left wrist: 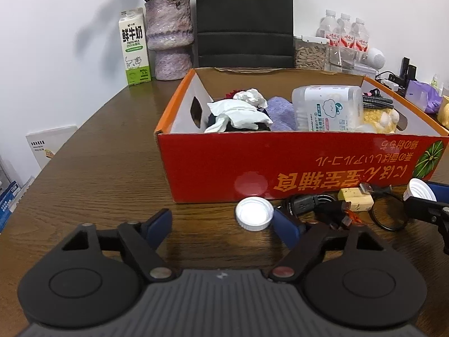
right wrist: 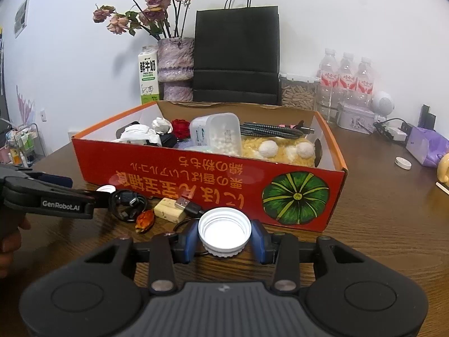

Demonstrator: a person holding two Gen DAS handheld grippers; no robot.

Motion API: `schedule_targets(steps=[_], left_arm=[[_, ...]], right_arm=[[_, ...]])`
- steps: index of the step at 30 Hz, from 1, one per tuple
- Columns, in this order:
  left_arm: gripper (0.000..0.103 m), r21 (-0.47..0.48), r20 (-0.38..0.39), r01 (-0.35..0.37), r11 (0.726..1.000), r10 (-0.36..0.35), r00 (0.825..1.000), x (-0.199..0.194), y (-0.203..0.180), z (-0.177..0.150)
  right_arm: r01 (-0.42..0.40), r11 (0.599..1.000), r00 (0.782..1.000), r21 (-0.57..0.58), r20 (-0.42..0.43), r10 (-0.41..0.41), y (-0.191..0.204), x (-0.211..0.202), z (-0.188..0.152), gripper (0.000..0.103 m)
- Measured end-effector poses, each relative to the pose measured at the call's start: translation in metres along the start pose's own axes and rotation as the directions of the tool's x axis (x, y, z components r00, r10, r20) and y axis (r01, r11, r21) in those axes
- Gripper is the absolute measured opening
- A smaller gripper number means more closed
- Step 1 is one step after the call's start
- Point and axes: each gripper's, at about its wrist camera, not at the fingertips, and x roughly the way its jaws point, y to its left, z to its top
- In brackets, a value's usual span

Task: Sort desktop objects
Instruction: 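Grasp another white bottle cap with the left gripper while right holds its cap, then carry both white caps over the box with both grippers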

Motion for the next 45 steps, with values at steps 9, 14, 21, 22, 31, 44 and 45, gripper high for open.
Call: schedule_targets(steps=[9, 14, 21, 22, 31, 44, 45], left_arm=[[0.044, -0.018, 0.000, 0.041, 0.999, -0.041, 0.999, 0.002, -0.003, 0.004], [0.030, -0.033, 0.004, 0.048, 0.998, -0.048, 0.999, 0.001, -0.001, 0.004], [0.030, -0.048, 0.012, 0.035, 0.998, -0.034, 0.999, -0.003, 0.001, 0.001], [0.030, -0.052, 0.018, 0.036, 0.998, -0.035, 0.999, -0.005, 0.002, 0.001], [0.030, -0.053, 0.130, 0.015, 0.998, -0.008, 0.991, -0.040, 0.006, 0.002], [0.030, -0.036, 0.295, 0.073, 0.997, -0.059, 0.954, -0.064, -0.017, 0.052], [0.030, -0.034, 0.298, 0.080, 0.996, -0.066, 0.952, -0.061, -0.019, 0.056]], right_arm=[[-0.006, 1.000, 1.000, 0.007, -0.024, 0.006, -0.001, 0.005, 0.000, 0.039], [-0.002, 1.000, 0.999, -0.002, -0.035, 0.002, 0.001, 0.006, 0.000, 0.039], [0.007, 1.000, 1.000, 0.005, -0.019, -0.007, 0.000, 0.003, 0.000, 0.039], [0.011, 1.000, 1.000, 0.005, -0.008, -0.011, 0.000, 0.002, 0.000, 0.039], [-0.027, 1.000, 0.998, 0.002, 0.065, 0.027, 0.005, -0.020, 0.009, 0.039], [0.027, 1.000, 0.982, 0.009, 0.184, -0.029, -0.014, -0.023, 0.064, 0.039], [0.034, 0.999, 0.983, 0.010, 0.181, -0.035, -0.017, -0.019, 0.068, 0.039]])
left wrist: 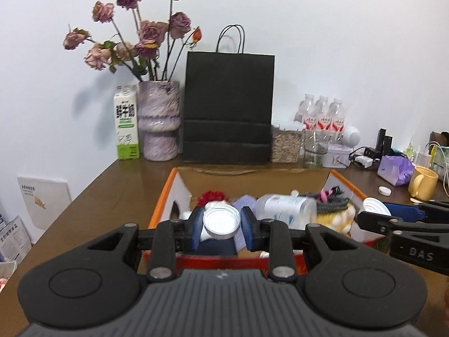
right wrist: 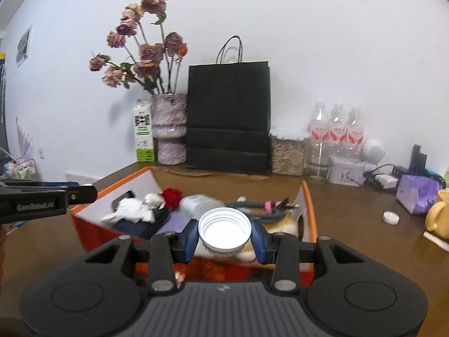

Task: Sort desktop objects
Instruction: 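Carry both white caps over the box with both grippers, then open the left gripper to drop its cap while right drops its cap into the box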

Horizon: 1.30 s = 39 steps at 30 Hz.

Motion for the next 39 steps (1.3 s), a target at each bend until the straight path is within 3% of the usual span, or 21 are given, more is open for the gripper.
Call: schedule_targets(steps=[10, 14, 24, 29, 30, 31, 32, 33, 34, 35, 39], left_arm=[[0.030, -0.055, 0.011, -0.013, 0.998, 0.014, 1.000, 0.052, -0.012, 0.008], [0.030, -0.024, -0.028, -0.039, 0.999, 0.039, 0.999, 0.068, -0.011, -0.003], [0.030, 0.034, -0.056, -0.048, 0.998, 0.050, 0.997, 0.075, -0.018, -0.017], [0.032, 0.053, -0.032, -0.042, 0.998, 0.044, 0.999, 0.073, -0.021, -0.020], [0.034, 0.057, -0.022, -0.047, 0.997, 0.049, 0.999, 0.071, -0.022, -0.020], [0.045, 0.061, -0.012, -0.052, 0.997, 0.053, 0.999, 0.069, -0.023, -0.021], [0.062, 0.061, 0.002, -0.059, 0.996, 0.059, 0.998, 0.066, -0.023, -0.021], [0.072, 0.062, 0.021, -0.069, 0.996, 0.068, 0.997, 0.063, -0.023, -0.021], [0.094, 0.064, 0.041, -0.077, 0.995, 0.075, 0.996, 0.060, -0.024, -0.020], [0.103, 0.065, 0.063, -0.087, 0.994, 0.083, 0.995, 0.057, -0.025, -0.019], [0.103, 0.083, 0.098, -0.112, 0.990, 0.103, 0.990, 0.052, -0.029, -0.020]], right_arm=[[-0.019, 0.999, 1.000, 0.041, -0.004, 0.019, -0.027, 0.043, -0.001, 0.039], [-0.025, 0.998, 0.999, 0.054, -0.034, 0.027, -0.031, 0.053, -0.013, 0.039], [-0.011, 0.999, 0.999, 0.033, -0.038, 0.012, -0.026, 0.053, -0.022, 0.039], [-0.005, 1.000, 0.999, 0.027, -0.034, 0.006, -0.025, 0.053, -0.024, 0.039], [-0.003, 1.000, 1.000, 0.029, -0.030, 0.004, -0.025, 0.053, -0.024, 0.045], [0.003, 0.999, 1.000, 0.032, -0.029, -0.002, -0.025, 0.053, -0.024, 0.052], [0.012, 0.999, 1.000, 0.033, -0.023, -0.011, -0.025, 0.052, -0.024, 0.069], [0.021, 0.999, 1.000, 0.037, -0.009, -0.021, -0.025, 0.050, -0.024, 0.086], [0.028, 0.999, 1.000, 0.041, 0.008, -0.028, -0.026, 0.048, -0.024, 0.093], [0.030, 0.998, 0.999, 0.047, 0.028, -0.031, -0.027, 0.045, -0.024, 0.100], [0.033, 0.997, 0.998, 0.064, 0.048, -0.036, -0.030, 0.041, -0.024, 0.103]])
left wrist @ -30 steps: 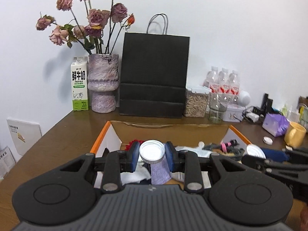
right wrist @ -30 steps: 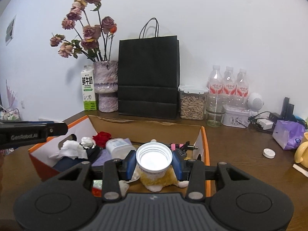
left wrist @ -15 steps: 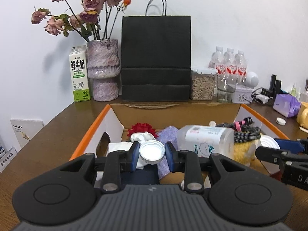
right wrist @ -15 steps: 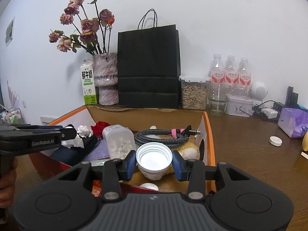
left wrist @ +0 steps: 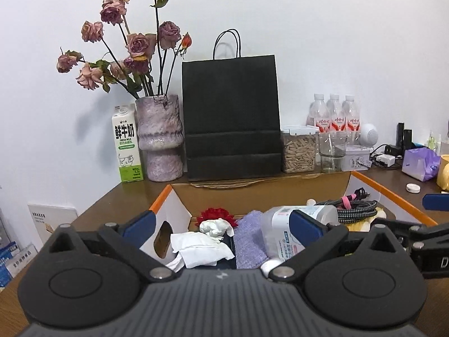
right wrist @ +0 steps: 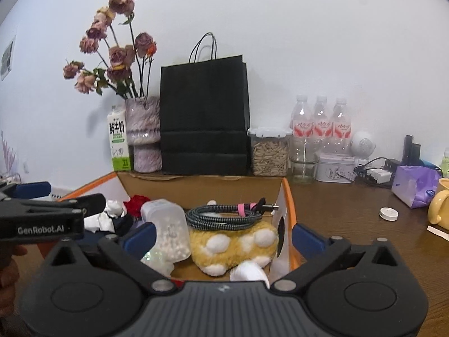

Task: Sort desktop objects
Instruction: 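Open the left gripper to drop its cap while right drops its cap into the box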

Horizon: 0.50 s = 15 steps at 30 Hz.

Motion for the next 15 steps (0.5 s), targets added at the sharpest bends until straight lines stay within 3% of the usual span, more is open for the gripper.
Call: schedule_targets(steps=[15], left_arm=[[0.103, 0.019, -0.025, -0.017, 1.000, 0.018, 1.000, 0.0034, -0.0021, -0.0052]], right_arm=[[0.001, 0.999, 1.000, -0.041, -0.022, -0.002, 0.0076, -0.0001, -0.0048, 0.103]])
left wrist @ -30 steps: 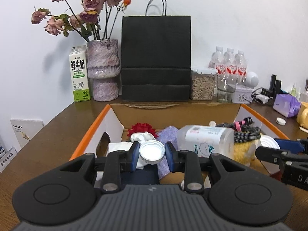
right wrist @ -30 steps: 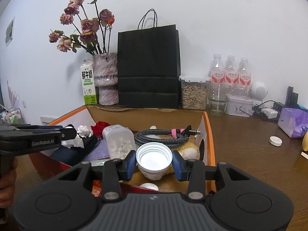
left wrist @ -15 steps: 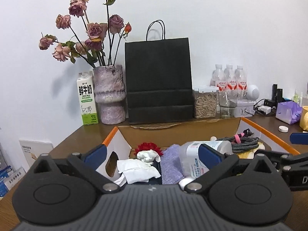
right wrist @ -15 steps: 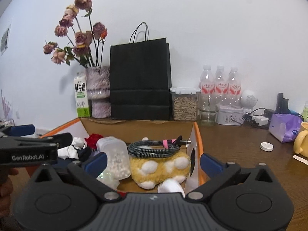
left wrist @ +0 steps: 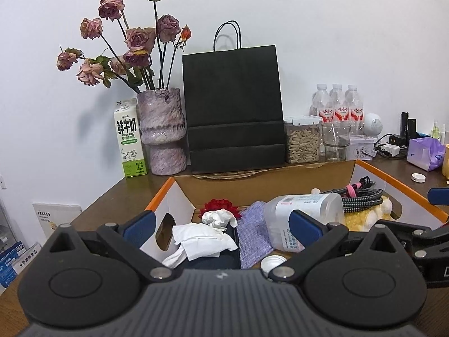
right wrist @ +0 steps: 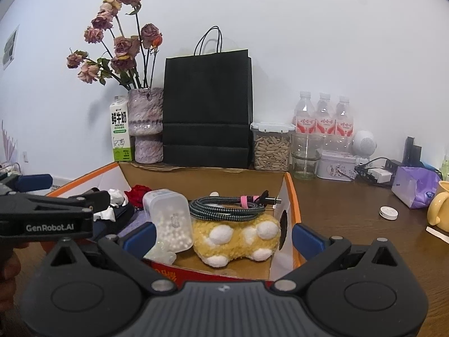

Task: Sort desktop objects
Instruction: 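Open the left gripper to drop its cap while right drops its cap into the box, then withdraw both tools from the box toward the black cable on the table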

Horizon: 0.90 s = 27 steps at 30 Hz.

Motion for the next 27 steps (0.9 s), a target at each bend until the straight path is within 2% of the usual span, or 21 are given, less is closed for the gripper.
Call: schedule_targets(steps=[16, 27], left_arm=[[0.103, 0.010, 0.001, 0.009, 1.000, -0.009, 1.000, -0.001, -0.002, -0.006], [0.103, 0.017, 0.022, 0.004, 1.000, -0.005, 1.000, -0.016, -0.003, -0.017]], right_arm=[[0.011, 1.000, 1.000, -0.013, 0.013, -0.011, 0.000, -0.001, -0.002, 0.103], [0.036, 0.999, 0.999, -0.021, 0.042, -0.035, 0.000, -0.020, -0.013, 0.103]])
